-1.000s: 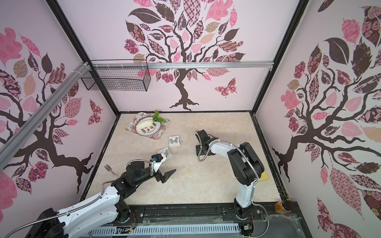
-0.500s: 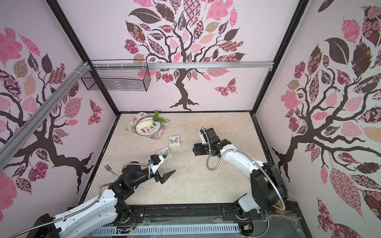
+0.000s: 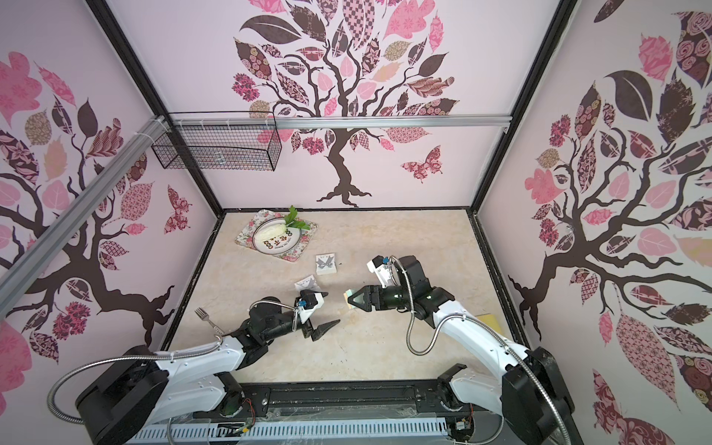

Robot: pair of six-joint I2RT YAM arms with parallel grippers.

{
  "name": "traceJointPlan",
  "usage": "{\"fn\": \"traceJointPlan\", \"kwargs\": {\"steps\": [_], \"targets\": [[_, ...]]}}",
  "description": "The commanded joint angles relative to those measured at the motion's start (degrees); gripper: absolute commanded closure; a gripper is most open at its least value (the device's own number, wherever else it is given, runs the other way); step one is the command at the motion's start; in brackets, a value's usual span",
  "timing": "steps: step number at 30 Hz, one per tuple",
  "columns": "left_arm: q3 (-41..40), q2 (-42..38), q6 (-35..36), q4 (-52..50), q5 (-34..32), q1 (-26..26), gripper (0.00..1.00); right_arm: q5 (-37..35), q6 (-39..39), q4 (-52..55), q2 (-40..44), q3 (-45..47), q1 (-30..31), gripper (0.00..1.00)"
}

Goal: Take the rings out of the lift-off lid box
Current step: Pick up the jewelry box from the center of the board, then open the lid on the jewelry box.

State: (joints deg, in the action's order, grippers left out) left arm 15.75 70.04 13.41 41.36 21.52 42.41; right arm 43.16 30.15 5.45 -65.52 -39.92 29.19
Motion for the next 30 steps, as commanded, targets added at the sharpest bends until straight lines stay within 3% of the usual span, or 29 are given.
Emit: {"fn": "traceJointPlan", "kwargs": {"steps": [1,5,12,23,30], "targets": [[2.96,2.83,2.38,10.0,-0.3,2.4,0.11,5.23,5.6,-6.13,2.71,1.01,0.24,0.23],[4.06,6.39,3.59,13.01,-3.29,5.33,0.14,6.05,8.37,-9.49,2.87,2.75,0.2,0.22],[3.39,7.66,3.25,19.26,-6.91,5.66,0.18,6.25,10.0,-12.16,1.41,3.84,0.19,0.22],[4.2,8.78,1.18,20.14,-5.17,5.66,0.24,7.48,12.71,-16.88,-0.8,5.03,0.23,0.22],[5.19,9.17,0.6,19.72,-4.21,5.66,0.33,7.73,12.7,-17.3,-1.19,5.66,0.21,0.22]]}}
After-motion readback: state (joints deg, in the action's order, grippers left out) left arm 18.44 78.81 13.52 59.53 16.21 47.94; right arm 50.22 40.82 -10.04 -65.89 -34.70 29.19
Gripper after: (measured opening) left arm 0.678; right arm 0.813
